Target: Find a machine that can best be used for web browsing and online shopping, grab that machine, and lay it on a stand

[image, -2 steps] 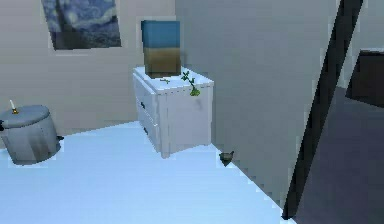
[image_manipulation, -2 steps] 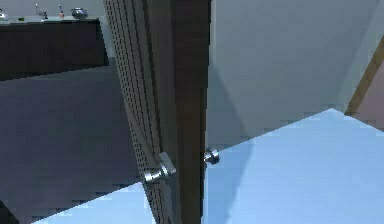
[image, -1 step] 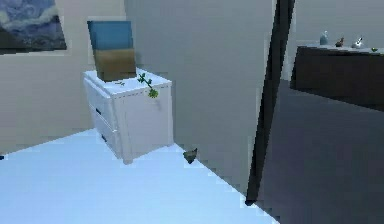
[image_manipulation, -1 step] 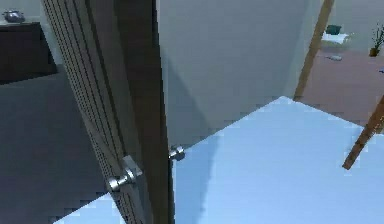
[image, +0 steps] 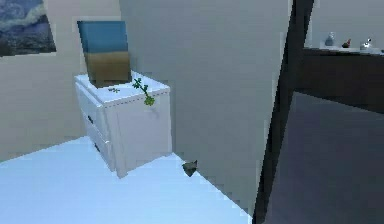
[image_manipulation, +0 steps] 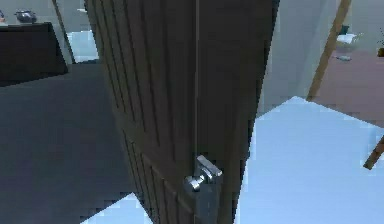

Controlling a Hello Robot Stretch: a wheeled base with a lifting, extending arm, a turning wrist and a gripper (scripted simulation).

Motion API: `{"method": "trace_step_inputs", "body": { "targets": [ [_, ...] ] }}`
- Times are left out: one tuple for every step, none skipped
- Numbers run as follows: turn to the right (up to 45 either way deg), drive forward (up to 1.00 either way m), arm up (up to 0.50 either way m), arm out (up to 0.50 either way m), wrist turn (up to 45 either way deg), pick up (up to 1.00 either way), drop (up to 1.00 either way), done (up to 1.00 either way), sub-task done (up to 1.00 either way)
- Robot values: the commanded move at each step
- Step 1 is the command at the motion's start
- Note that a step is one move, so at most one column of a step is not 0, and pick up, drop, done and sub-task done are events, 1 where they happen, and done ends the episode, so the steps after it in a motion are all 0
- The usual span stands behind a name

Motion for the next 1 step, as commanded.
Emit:
{"method": "trace_step_inputs", "body": {
  "targets": [
    [45.0, 0.00, 0.00, 0.00, 0.0, 0.00, 0.00, 0.00, 0.00]
  ]
}}
